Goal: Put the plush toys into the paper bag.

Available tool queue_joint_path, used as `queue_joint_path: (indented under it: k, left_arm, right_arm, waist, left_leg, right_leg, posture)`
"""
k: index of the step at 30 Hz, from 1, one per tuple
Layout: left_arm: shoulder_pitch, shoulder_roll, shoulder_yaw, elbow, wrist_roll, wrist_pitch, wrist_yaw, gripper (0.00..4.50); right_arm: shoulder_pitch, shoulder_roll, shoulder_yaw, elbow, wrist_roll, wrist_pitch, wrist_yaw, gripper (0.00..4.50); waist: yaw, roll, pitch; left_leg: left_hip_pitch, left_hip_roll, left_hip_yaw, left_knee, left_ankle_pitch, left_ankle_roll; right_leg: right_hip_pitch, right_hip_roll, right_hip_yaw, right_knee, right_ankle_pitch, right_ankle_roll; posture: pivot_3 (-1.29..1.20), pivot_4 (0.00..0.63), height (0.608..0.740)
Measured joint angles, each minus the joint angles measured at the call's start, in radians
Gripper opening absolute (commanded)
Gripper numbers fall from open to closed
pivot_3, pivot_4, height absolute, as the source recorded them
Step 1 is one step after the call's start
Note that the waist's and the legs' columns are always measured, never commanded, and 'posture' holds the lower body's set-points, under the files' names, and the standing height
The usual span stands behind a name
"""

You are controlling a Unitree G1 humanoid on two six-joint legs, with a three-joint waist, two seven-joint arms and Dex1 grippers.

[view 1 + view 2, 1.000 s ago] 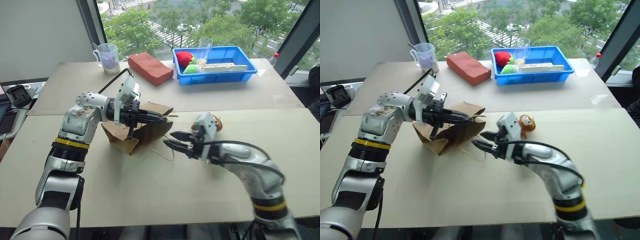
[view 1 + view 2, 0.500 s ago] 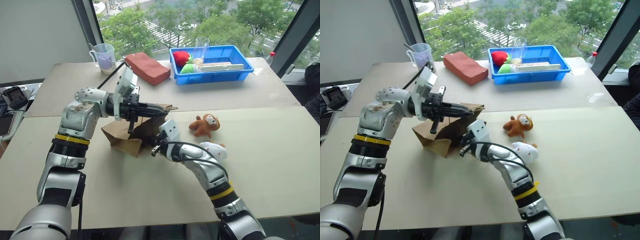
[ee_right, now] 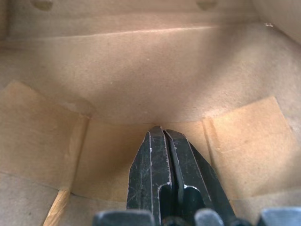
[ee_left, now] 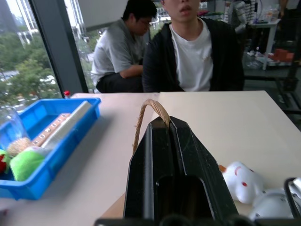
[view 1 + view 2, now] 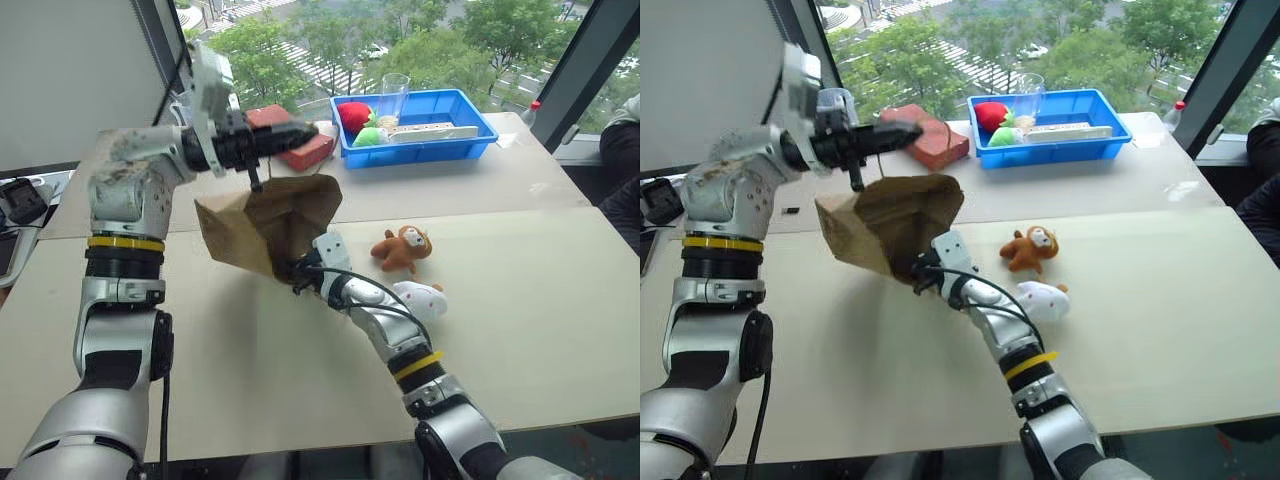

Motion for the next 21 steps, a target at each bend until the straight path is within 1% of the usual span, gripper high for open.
queue_joint_path:
  k: [5, 11, 17, 21]
  left_arm:
    - [-0.013, 0.005, 0.025, 0.021, 0.001, -0.025, 0.037, 0.0]
    - [-0.091, 0.033, 0.075, 0.052, -0.002, -0.04, 0.083, 0.0]
    - [-0.082, 0.037, 0.079, 0.051, -0.002, -0.06, 0.093, 0.0]
    - [-0.011, 0.05, 0.065, -0.02, -0.002, -0.054, 0.068, 0.0]
  right_arm:
    - [-0.039, 0.009, 0.0, 0.061, -0.043, -0.032, -0.002, 0.06]
    - [-0.047, 0.002, 0.001, 0.076, -0.066, -0.033, 0.007, 0.06]
    - [-0.047, -0.003, -0.009, 0.075, -0.066, -0.031, 0.013, 0.06]
    - [-0.047, -0.005, -0.019, 0.068, -0.061, -0.02, 0.029, 0.06]
  waist:
    - [-0.005, 0.0, 0.0]
    - [-0.006, 0.0, 0.0]
    - [-0.005, 0.0, 0.0]
    - [-0.006, 0.0, 0.0]
  left_leg:
    - [-0.002, 0.0, 0.0, -0.001, 0.0, 0.0]
    - [-0.002, 0.0, 0.0, 0.0, 0.001, -0.001]
    - [-0.002, 0.0, -0.001, 0.0, 0.001, -0.001]
    - [-0.002, 0.0, -0.001, -0.001, 0.001, -0.001]
  right_leg:
    - [-0.003, 0.0, 0.001, 0.001, 0.0, 0.0]
    - [-0.003, 0.001, 0.001, 0.001, 0.0, 0.0]
    - [-0.003, 0.001, 0.001, 0.001, 0.001, 0.0]
    - [-0.004, 0.001, 0.001, 0.002, 0.0, 0.0]
  posture:
    - [0.0, 0.15, 0.74]
    - [0.0, 0.15, 0.74]
    - [0.0, 0.15, 0.74]
    - [0.0, 0.15, 0.74]
